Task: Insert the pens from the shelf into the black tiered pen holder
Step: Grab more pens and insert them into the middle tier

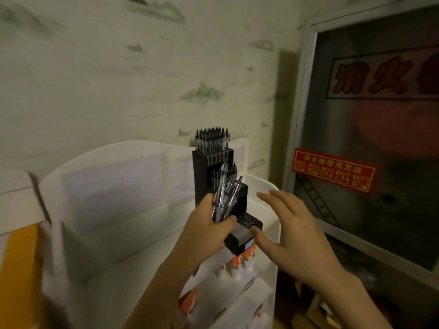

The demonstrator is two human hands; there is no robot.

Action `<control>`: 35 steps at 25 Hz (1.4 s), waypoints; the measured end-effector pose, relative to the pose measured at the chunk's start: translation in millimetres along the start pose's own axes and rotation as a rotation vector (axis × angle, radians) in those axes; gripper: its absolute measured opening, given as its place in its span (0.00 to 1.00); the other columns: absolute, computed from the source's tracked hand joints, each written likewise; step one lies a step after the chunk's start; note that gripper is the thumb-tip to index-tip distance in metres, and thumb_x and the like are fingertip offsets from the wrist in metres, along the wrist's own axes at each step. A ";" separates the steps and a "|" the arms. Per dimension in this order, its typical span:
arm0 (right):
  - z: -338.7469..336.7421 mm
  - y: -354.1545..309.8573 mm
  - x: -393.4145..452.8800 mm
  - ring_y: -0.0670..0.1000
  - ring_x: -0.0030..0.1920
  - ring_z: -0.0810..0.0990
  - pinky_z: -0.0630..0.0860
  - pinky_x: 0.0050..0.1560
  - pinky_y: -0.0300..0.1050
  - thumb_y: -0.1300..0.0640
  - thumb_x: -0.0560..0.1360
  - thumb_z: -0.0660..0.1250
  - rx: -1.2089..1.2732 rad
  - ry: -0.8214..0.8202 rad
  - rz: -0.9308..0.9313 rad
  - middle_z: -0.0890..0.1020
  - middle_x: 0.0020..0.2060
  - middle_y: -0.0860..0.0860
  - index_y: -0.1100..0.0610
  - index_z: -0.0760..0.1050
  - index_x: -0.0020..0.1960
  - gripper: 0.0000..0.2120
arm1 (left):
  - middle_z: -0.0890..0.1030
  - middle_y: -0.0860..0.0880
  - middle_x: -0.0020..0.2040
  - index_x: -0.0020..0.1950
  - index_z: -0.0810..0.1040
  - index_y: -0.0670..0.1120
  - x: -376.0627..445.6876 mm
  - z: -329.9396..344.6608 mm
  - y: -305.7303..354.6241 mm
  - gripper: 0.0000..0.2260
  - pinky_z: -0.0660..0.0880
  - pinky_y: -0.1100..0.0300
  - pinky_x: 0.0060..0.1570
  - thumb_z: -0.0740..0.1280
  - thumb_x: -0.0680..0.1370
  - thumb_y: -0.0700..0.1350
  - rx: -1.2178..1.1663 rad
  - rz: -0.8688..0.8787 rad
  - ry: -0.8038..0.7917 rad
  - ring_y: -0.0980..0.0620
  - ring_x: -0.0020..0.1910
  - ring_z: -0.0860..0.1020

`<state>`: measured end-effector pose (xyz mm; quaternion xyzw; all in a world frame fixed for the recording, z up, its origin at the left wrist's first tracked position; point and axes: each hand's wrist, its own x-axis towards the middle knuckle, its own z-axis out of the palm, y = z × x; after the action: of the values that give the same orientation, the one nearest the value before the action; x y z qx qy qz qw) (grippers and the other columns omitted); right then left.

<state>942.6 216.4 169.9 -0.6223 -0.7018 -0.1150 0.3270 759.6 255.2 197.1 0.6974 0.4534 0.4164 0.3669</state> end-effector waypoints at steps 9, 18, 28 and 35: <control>50.7 103.1 91.7 0.46 0.73 0.61 0.59 0.69 0.43 0.38 0.73 0.65 0.005 -0.046 -0.048 0.67 0.71 0.44 0.43 0.62 0.73 0.30 | 0.77 0.44 0.38 0.55 0.72 0.48 128.2 51.6 -36.0 0.09 0.70 0.67 0.24 0.68 0.77 0.41 -0.045 -0.039 0.046 0.57 0.23 0.72; 110.8 145.9 186.3 0.42 0.71 0.61 0.62 0.72 0.43 0.38 0.72 0.64 0.190 -0.163 -0.096 0.66 0.70 0.39 0.38 0.61 0.72 0.29 | 0.78 0.48 0.42 0.57 0.71 0.51 222.5 78.8 -61.0 0.11 0.74 0.65 0.28 0.68 0.77 0.43 -0.040 -0.082 0.079 0.56 0.28 0.75; 139.0 154.6 254.0 0.52 0.36 0.81 0.80 0.40 0.54 0.40 0.68 0.69 0.969 -0.136 0.128 0.81 0.33 0.51 0.52 0.78 0.39 0.14 | 0.77 0.45 0.40 0.53 0.72 0.51 266.4 98.3 -76.6 0.08 0.74 0.65 0.27 0.68 0.77 0.43 0.006 -0.105 0.150 0.56 0.29 0.75; 156.7 162.2 301.5 0.42 0.38 0.78 0.76 0.39 0.33 0.43 0.67 0.73 0.971 -0.178 0.172 0.81 0.37 0.46 0.49 0.78 0.46 0.13 | 0.79 0.50 0.40 0.51 0.70 0.51 287.6 112.1 -85.5 0.06 0.77 0.56 0.34 0.67 0.78 0.46 0.212 -0.082 0.189 0.52 0.35 0.78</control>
<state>1043.5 578.4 192.6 -0.4612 -0.6459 0.3057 0.5260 903.7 537.3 149.4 0.6708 0.5553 0.4148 0.2636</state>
